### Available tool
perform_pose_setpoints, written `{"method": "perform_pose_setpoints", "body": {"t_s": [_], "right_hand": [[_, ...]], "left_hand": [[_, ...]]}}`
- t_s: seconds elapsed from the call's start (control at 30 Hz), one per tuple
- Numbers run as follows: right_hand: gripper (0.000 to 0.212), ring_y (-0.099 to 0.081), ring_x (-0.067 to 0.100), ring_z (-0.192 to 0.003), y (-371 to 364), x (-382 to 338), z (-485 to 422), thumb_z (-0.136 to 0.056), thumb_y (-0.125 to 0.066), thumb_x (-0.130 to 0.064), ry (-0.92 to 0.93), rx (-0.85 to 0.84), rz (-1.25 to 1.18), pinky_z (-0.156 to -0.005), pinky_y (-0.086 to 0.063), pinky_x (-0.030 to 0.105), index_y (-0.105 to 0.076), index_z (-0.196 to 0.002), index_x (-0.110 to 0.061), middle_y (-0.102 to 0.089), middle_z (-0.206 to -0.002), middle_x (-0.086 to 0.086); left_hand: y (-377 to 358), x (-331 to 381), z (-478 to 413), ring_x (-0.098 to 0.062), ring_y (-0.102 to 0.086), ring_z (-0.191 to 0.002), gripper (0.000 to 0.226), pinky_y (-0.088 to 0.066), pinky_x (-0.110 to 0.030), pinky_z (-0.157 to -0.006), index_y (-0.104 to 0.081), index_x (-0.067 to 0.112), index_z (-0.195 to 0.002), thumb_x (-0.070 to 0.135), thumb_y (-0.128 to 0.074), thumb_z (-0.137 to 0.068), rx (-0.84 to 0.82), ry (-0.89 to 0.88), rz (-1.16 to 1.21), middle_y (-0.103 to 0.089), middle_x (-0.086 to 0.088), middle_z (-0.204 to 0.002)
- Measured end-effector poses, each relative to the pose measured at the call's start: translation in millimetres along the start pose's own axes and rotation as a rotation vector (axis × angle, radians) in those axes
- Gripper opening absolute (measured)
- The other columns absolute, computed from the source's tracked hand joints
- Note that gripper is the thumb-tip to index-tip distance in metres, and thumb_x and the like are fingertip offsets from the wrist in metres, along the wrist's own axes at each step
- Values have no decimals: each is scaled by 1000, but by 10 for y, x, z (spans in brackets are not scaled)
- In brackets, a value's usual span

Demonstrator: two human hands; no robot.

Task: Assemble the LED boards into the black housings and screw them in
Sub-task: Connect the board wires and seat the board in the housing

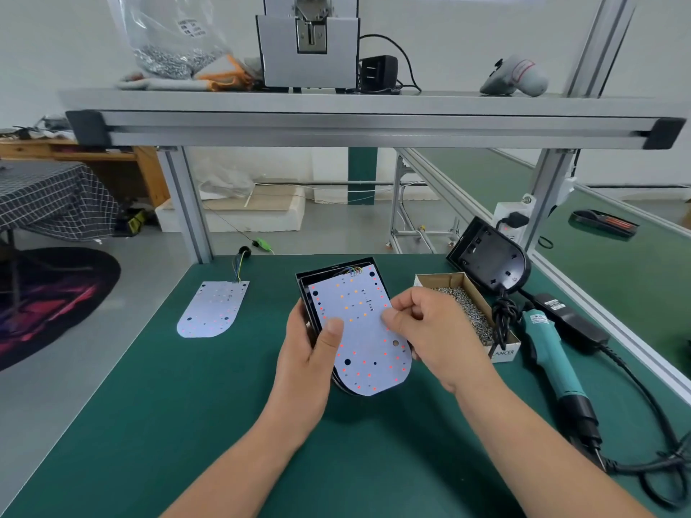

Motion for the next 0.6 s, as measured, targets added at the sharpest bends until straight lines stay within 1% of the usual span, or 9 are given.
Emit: {"method": "perform_pose_setpoints", "body": {"t_s": [0.07,0.17,0.27,0.37,0.4,0.47,0.53,0.57,0.6], "right_hand": [[12,-61,13,-61,-17,-17,20,-94,-76,-22,39,40,94,-61,-53,36,-69,-84,-23,-72,-72,0],[16,-61,6,-57,-39,-71,61,-94,-75,-28,90,67,203,-58,-49,31,-65,-82,-26,-71,-70,-9],[22,-63,11,-67,-22,-155,98,-95,-70,-42,187,72,485,-63,-49,35,-58,-82,-27,-69,-68,-12],[41,-55,10,-61,56,-214,109,-86,-63,-63,299,143,721,-56,-41,33,-50,-74,-27,-59,-59,-11],[45,-53,9,-58,96,-205,97,-84,-62,-68,297,155,690,-55,-40,33,-49,-72,-26,-57,-58,-10],[47,-49,9,-56,202,-165,65,-91,-61,-66,237,161,408,-59,-43,36,-51,-73,-24,-56,-60,-10],[31,-54,10,-61,294,-96,-5,-105,-58,-44,184,178,47,-65,-47,38,-61,-83,-22,-61,-70,-10],[18,-61,11,-67,310,-83,-21,-108,-57,-27,160,153,-47,-69,-50,39,-67,-94,-22,-69,-80,-11],[18,-67,13,-78,282,-84,-29,-107,-56,-11,145,76,-90,-73,-53,38,-70,-109,-21,-75,-95,-11]], "left_hand": [[11,-20,-5,-18,-69,-123,53,-57,-53,-103,-50,23,-146,38,-67,-98,13,6,5,-71,7,-135],[31,-61,-8,-10,-69,-121,56,-58,-43,-102,-47,28,-149,20,-72,-100,36,7,-11,-71,13,-133],[23,-83,1,-12,-68,-122,55,-57,-44,-103,-46,28,-149,17,-71,-102,32,14,-8,-70,12,-134],[13,-76,1,-14,-67,-125,53,-56,-46,-105,-50,28,-146,29,-66,-95,29,16,17,-69,10,-136],[18,-77,-2,-14,-66,-126,52,-55,-45,-106,-52,29,-145,32,-64,-94,22,21,33,-69,10,-136],[29,-96,1,-16,-67,-125,45,-54,-46,-105,-57,32,-139,33,-62,-95,-3,46,75,-71,9,-134],[14,-120,13,-17,-68,-124,35,-54,-44,-103,-63,37,-132,33,-61,-97,-50,77,96,-73,9,-132],[-10,-129,25,-18,-68,-124,32,-54,-44,-103,-66,38,-129,33,-61,-98,-79,92,96,-73,8,-132],[-36,-135,41,-20,-69,-124,30,-54,-46,-103,-67,38,-127,32,-60,-99,-109,105,95,-73,6,-133]]}}
Point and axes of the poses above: each hand's wrist, its own z-axis away from the middle knuckle, its own y-axis out of the back of the hand, x = y × z, the point moved 5 cm from there along -z, towards the middle knuckle
